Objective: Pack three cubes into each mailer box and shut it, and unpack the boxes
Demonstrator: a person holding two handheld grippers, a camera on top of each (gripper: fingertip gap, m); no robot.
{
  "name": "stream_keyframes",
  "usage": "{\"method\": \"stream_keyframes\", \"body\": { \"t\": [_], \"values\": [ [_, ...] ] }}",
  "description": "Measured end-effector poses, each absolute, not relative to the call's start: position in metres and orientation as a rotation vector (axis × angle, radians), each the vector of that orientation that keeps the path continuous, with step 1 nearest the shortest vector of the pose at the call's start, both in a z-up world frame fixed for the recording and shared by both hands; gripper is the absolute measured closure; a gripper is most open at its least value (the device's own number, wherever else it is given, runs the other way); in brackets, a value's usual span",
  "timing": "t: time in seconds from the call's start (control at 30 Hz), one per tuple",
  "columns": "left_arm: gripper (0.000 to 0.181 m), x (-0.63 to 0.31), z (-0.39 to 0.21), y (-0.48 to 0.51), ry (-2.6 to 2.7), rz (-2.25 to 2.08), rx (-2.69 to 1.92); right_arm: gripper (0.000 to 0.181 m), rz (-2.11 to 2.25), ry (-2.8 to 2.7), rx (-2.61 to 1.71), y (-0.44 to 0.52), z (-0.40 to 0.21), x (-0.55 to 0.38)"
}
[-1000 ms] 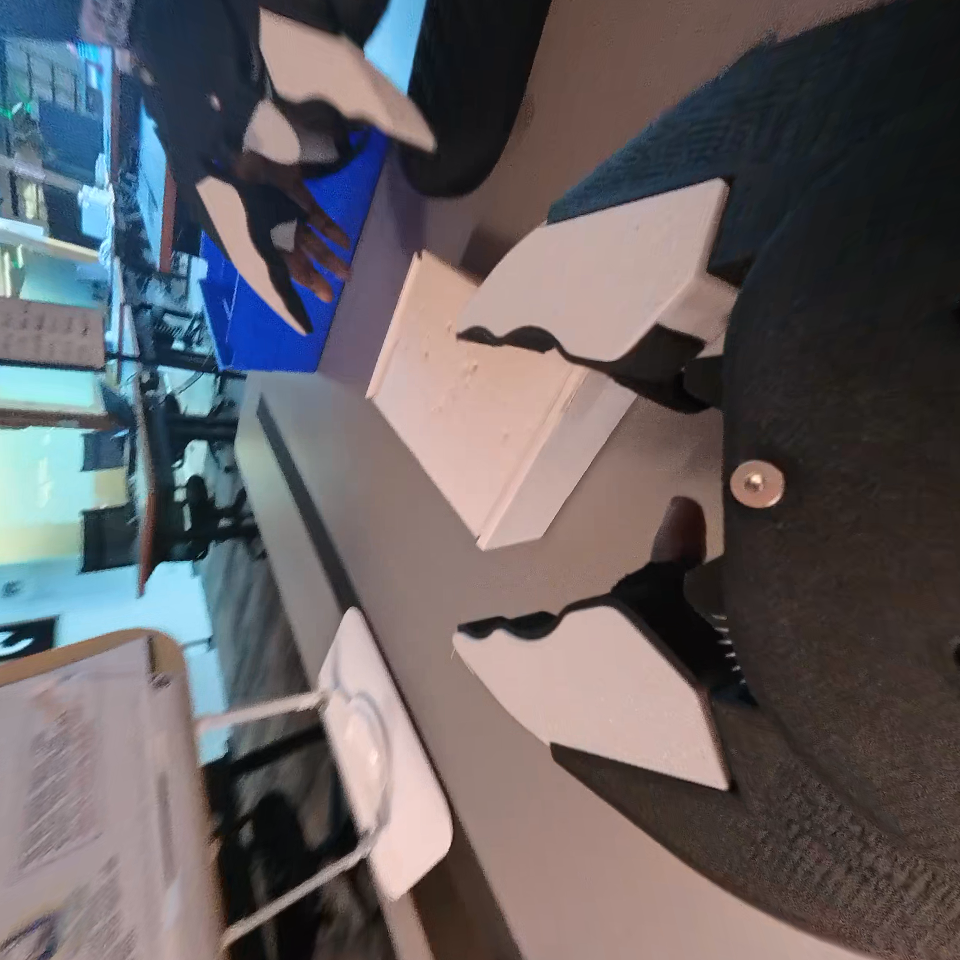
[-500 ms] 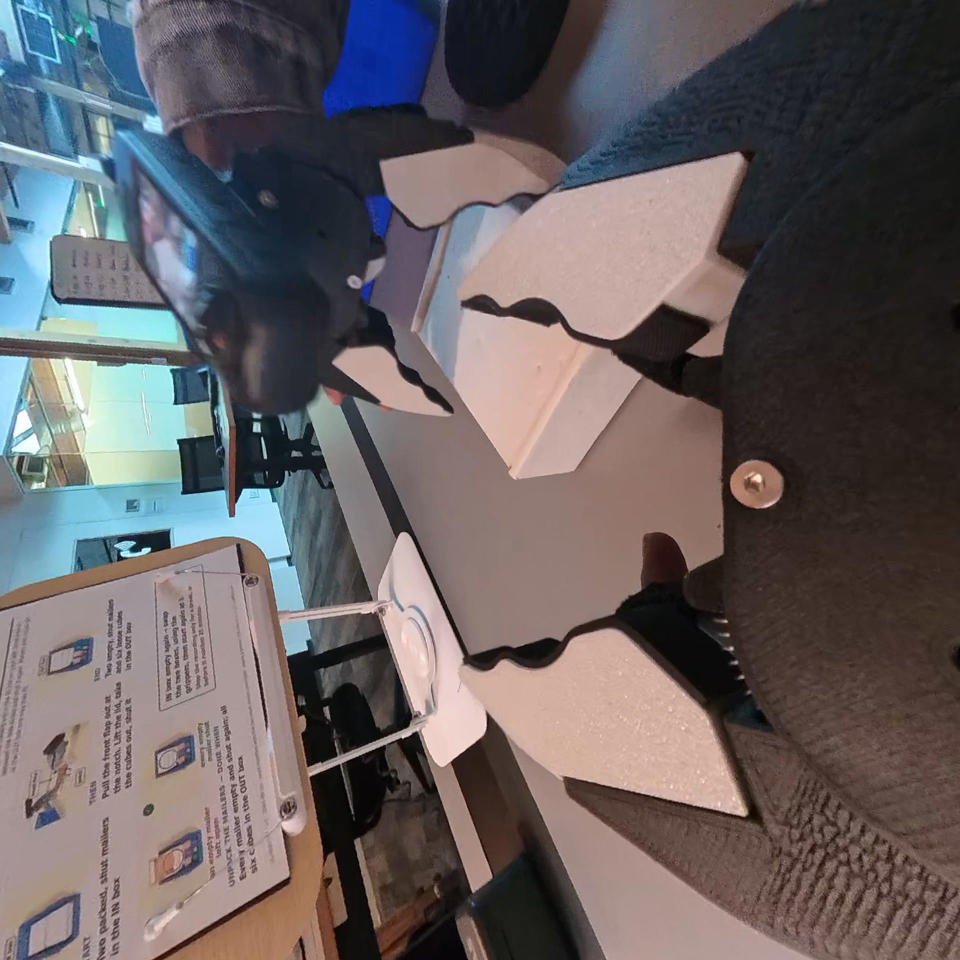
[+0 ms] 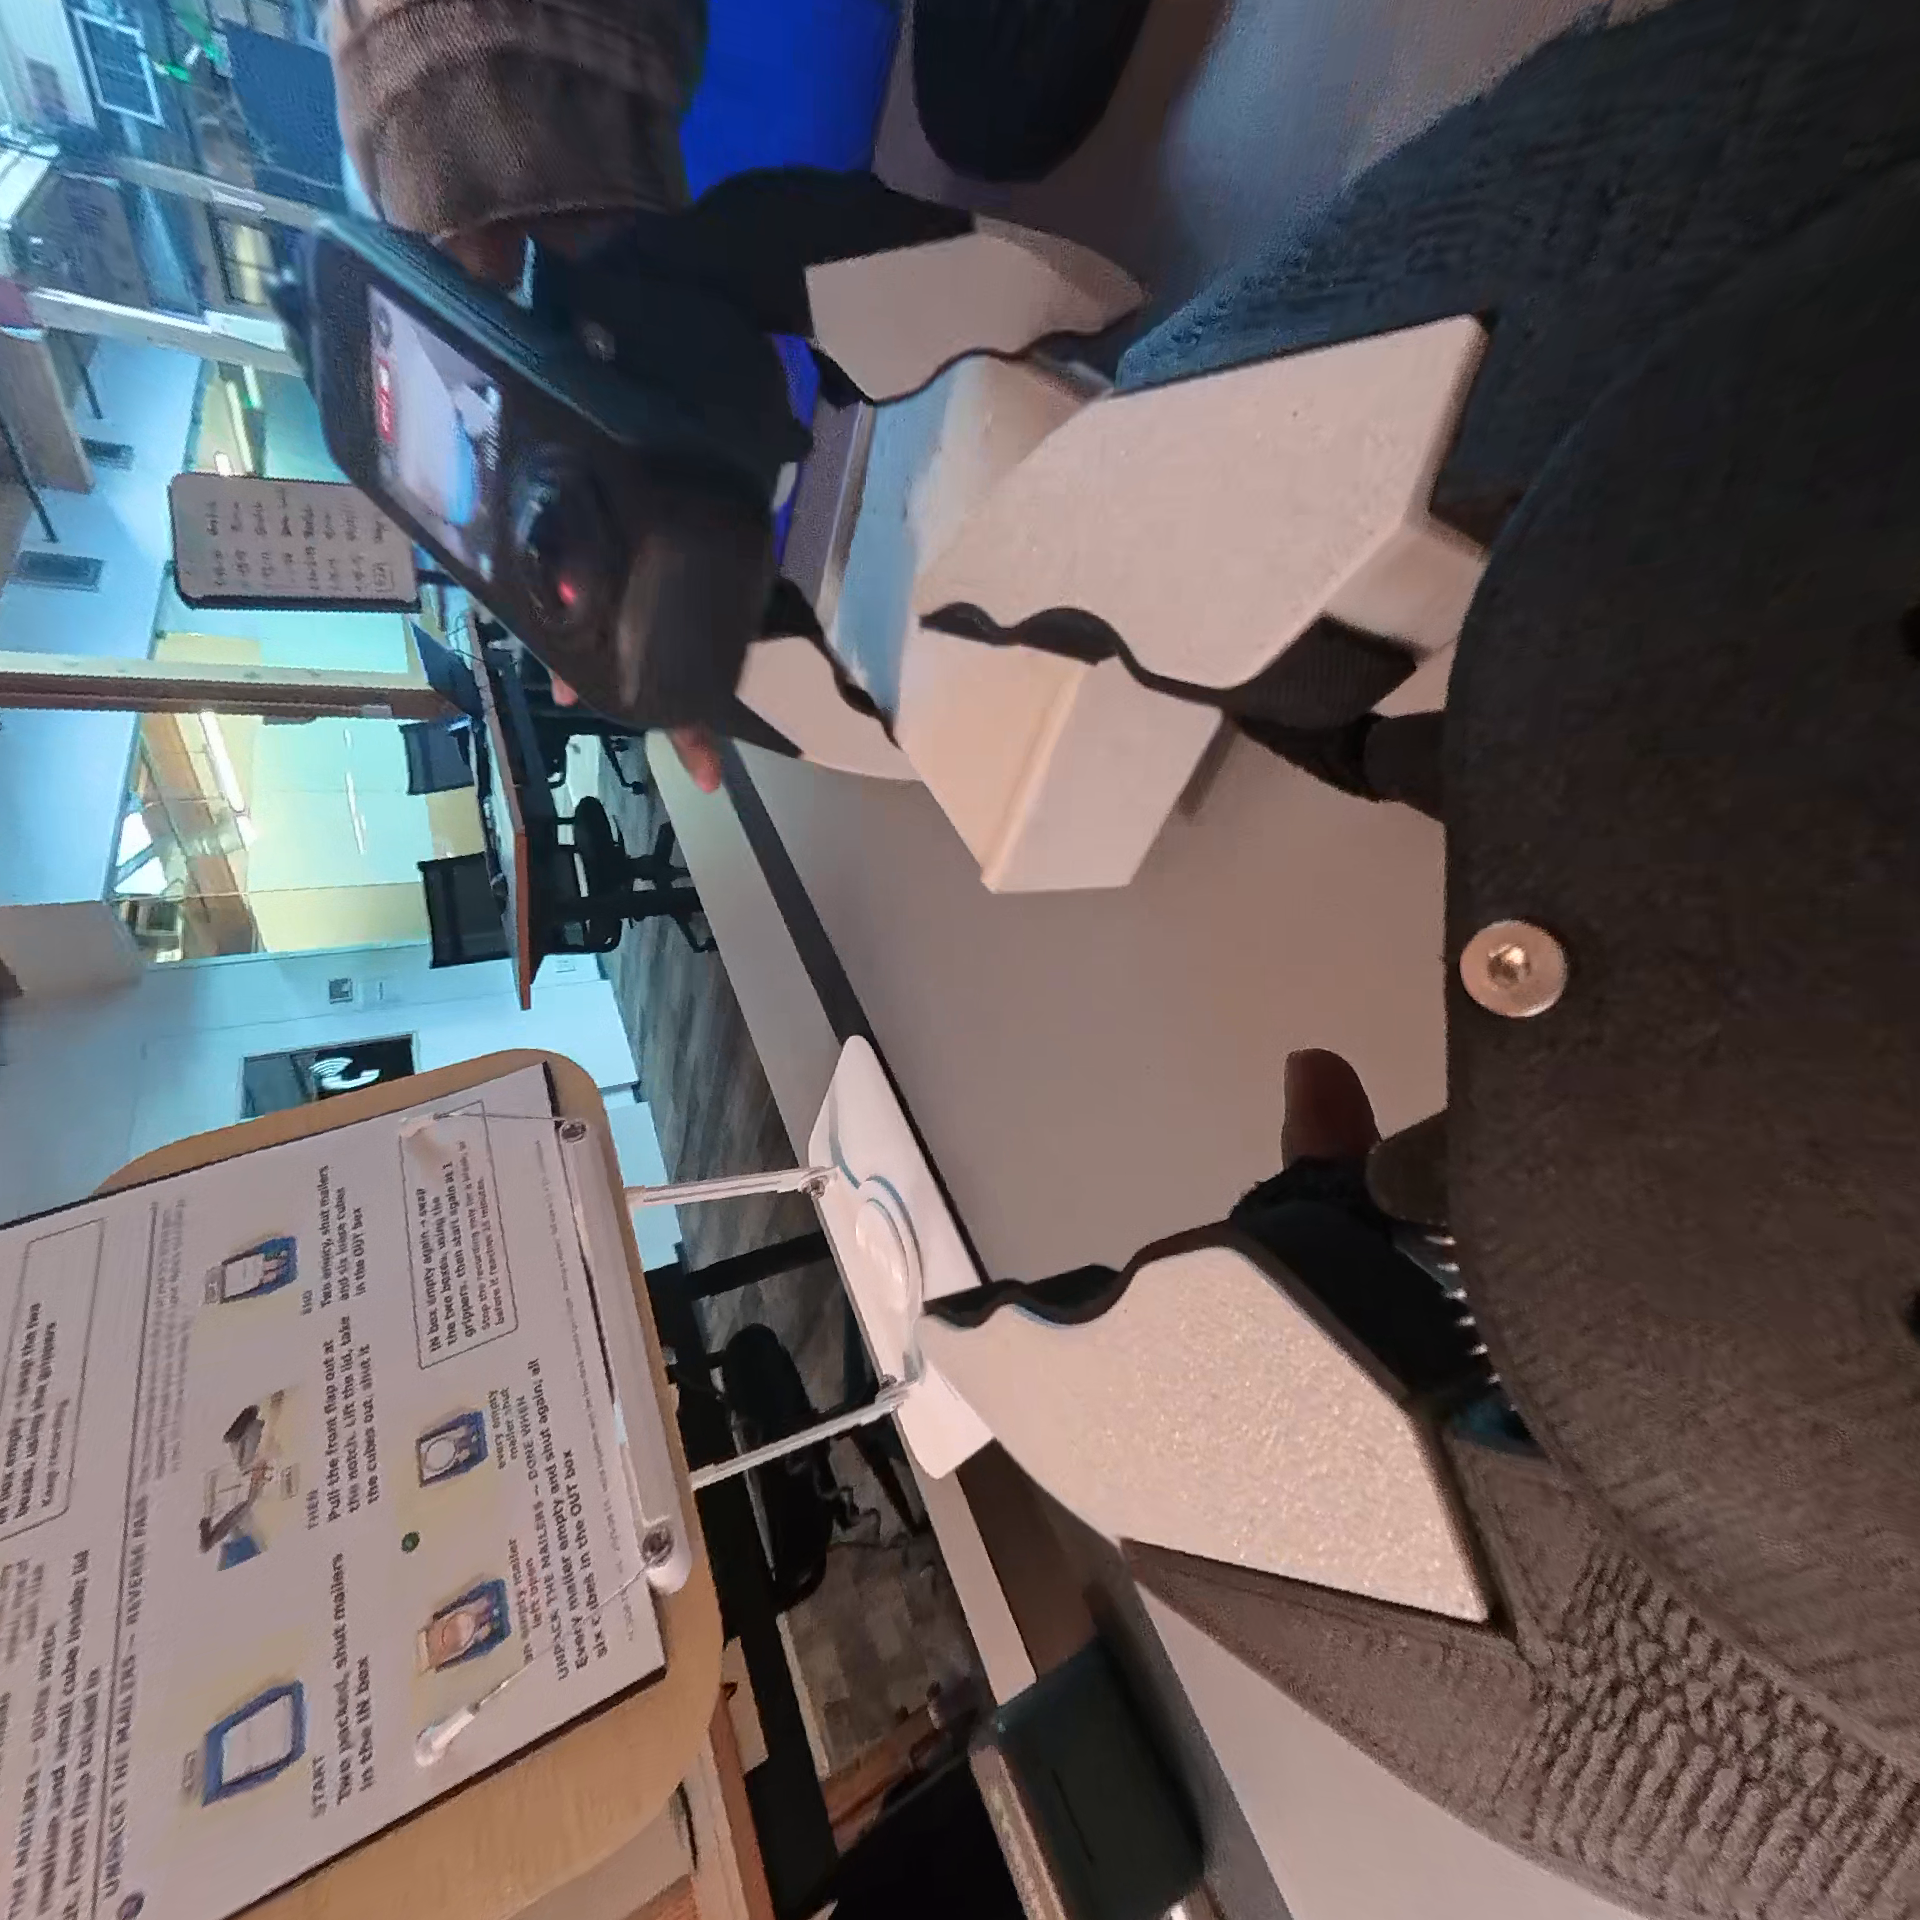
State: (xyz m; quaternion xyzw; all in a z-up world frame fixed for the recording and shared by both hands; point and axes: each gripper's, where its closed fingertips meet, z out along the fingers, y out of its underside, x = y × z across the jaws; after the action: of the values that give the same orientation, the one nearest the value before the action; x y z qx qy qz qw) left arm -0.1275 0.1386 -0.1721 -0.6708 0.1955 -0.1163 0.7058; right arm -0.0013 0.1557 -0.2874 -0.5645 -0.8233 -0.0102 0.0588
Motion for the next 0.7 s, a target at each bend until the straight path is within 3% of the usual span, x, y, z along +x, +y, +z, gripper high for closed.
{"method": "stream_keyframes", "body": {
  "t": [0.2,0.43,0.7],
  "values": [
    [0.067,-0.134,-0.171,0.139,0.389,-0.267,-1.495,0.040,-0.037,-2.344,-1.730,0.175,-0.236,0.038],
    [0.070,-0.128,-0.182,0.141,0.446,-0.228,-1.530,0.040,-0.195,-2.081,-1.866,0.221,-0.168,0.149],
    [0.071,-0.130,-0.186,0.144,0.422,-0.241,-1.546,0.041,-0.410,-1.904,-1.985,0.273,-0.152,0.274]
  ]
}}
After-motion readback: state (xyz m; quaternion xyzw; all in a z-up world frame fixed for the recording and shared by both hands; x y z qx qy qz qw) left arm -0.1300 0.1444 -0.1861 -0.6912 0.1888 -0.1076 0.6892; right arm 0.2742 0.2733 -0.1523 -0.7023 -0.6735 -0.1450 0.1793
